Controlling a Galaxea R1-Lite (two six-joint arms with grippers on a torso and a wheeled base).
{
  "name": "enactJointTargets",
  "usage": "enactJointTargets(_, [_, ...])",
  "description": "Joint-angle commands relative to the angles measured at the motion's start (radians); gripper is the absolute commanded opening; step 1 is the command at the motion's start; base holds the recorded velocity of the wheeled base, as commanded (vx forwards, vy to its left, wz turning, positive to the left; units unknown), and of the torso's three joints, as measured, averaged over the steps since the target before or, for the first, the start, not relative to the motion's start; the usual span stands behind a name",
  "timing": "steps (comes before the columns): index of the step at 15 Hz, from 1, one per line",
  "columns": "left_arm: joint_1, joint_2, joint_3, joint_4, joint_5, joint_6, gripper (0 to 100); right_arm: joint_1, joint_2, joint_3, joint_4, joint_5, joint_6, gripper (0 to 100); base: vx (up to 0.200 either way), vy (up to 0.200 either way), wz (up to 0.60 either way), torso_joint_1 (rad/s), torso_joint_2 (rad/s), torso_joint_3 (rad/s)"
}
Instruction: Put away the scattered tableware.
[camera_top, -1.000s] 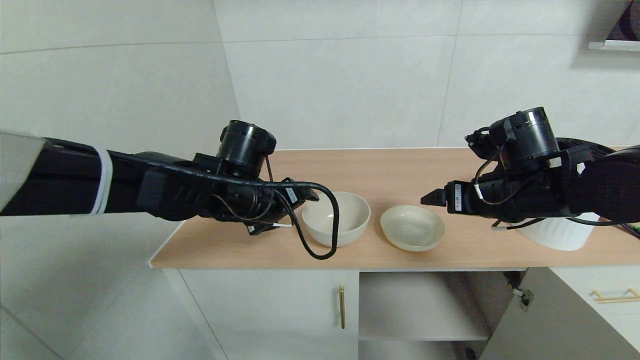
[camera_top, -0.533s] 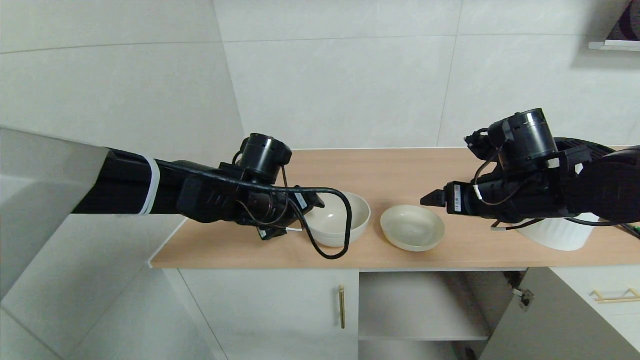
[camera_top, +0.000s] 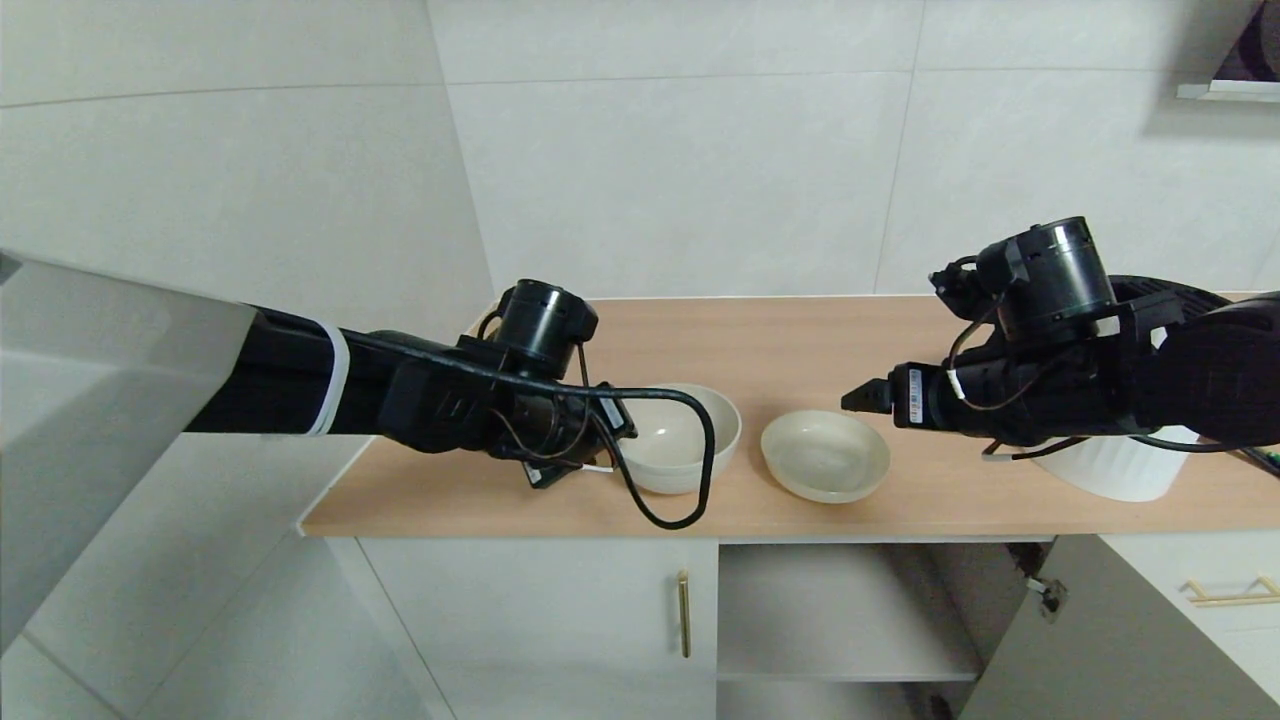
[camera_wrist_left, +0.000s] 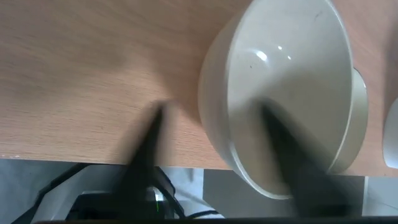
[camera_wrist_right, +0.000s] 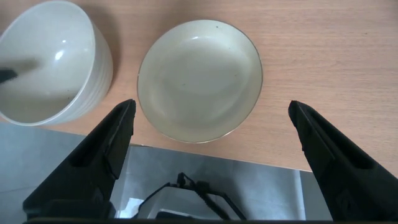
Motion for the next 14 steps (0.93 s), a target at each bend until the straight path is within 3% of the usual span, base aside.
enactJointTargets(1, [-0.001,-0.007,0.001,0.000,0.001,-0.001,0,0.000,-0.001,0.000,0.000,-0.002,0.000,100,0.000,0.000,0.00,0.000,0.00,0.000])
enactJointTargets(6, [-0.002,-0.037,0.012,0.003,-0.002,-0.001,0,0.000,0.015,-0.003,0.000,-0.003,0.000,100,0.000,0.000,0.00,0.000,0.00,0.000])
enactJointTargets(10, [-0.002,-0.082,0.038,0.002,-0.015,0.008,0,0.000,0.114,-0.026,-0.023,-0.166,-0.005,100,0.000,0.000,0.00,0.000,0.00,0.000])
enactJointTargets(14, [-0.002,-0.093,0.046,0.002,-0.028,0.008,0,0.000,0.179,-0.026,-0.055,-0.181,-0.005,100,0.000,0.000,0.00,0.000,0.00,0.000])
